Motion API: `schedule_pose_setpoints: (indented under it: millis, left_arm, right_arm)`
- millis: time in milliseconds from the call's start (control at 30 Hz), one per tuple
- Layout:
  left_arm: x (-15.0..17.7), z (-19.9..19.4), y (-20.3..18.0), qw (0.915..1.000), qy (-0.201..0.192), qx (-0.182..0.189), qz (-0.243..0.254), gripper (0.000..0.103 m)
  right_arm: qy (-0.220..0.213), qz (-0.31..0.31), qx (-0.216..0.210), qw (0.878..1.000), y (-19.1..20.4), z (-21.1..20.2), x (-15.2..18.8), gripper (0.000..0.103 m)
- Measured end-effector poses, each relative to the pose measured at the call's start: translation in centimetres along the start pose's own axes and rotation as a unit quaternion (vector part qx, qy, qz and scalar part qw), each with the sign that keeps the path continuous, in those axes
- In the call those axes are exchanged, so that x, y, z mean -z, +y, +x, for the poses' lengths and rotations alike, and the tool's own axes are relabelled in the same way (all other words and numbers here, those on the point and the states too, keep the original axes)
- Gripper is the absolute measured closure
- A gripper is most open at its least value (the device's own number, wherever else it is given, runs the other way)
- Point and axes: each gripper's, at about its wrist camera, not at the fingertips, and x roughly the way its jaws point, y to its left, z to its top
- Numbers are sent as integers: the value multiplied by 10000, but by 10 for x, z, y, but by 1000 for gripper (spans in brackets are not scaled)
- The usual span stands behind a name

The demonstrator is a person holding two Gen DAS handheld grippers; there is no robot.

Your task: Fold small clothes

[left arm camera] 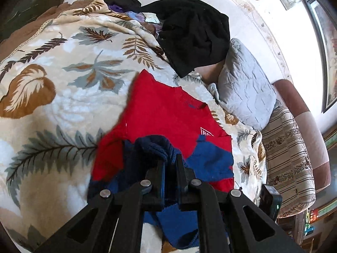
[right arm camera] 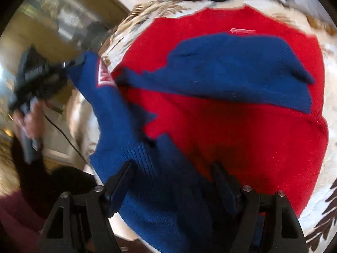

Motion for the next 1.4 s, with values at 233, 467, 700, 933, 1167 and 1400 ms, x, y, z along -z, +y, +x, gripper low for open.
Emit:
schedule_pose_setpoints:
  millis: [233,467,700,933,1167,1400]
  left_arm:
    - [6,-13,7,9998,-83,102,-165,95]
    - [-17,-17,4,9992,-192,161,-306,95]
    - [-107,30,-31,9996,-279,-82,-66,95]
    - [-111,82,-27,9991,-135,-393,-129,95]
    - [-80,43,-11,9965,-478,-222,-642,95]
    - [-70,7,-16,9964,-728,-203,-371,95]
  right_arm:
    - [-99,-692,289,9971,47,-28,17,89]
    - [-1405,-234,382,9891,26,-93,-35,92]
    - [-2848,1452,485,9463,-94,-131,-96,94]
    - [-1938,2286,-504,9527,-170,-77,-103,90]
    - [-939,2800,-1355,9457,-190,-29,-93,26]
    - [-969,2497,-1604,9500,-161,-32,-85,26]
